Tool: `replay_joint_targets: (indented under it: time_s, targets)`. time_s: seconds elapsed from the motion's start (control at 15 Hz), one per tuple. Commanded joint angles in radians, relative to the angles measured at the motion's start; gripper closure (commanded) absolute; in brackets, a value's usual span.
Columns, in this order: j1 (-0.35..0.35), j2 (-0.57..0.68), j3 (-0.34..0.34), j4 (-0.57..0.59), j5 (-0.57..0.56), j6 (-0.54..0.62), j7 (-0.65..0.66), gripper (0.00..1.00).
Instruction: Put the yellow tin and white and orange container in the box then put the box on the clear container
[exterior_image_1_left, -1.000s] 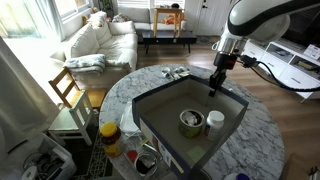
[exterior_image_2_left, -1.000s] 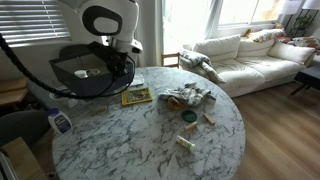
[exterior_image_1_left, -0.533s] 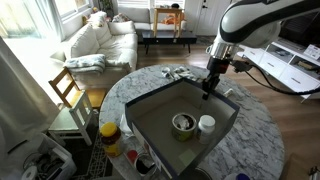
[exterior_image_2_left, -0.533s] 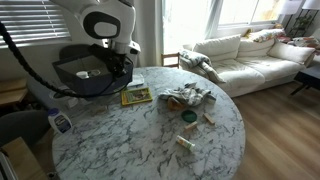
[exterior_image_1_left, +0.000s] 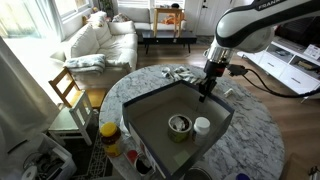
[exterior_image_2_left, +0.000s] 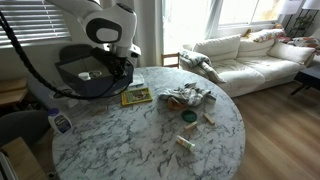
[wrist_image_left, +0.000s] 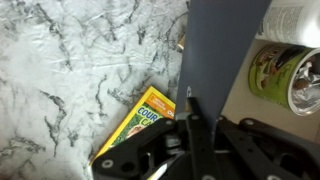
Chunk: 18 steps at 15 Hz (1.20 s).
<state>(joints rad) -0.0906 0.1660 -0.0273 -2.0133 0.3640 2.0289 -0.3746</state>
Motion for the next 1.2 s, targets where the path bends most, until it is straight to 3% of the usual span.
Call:
replay_joint_targets:
  time_s: [0.0,1.13]
  targets:
    - [0.0,-0.001,0.01,0.011,0.031,0.002,0.017,0.99]
    - [0.023,0.0,0.038,0.006,0.018,0.01,0.027,0.99]
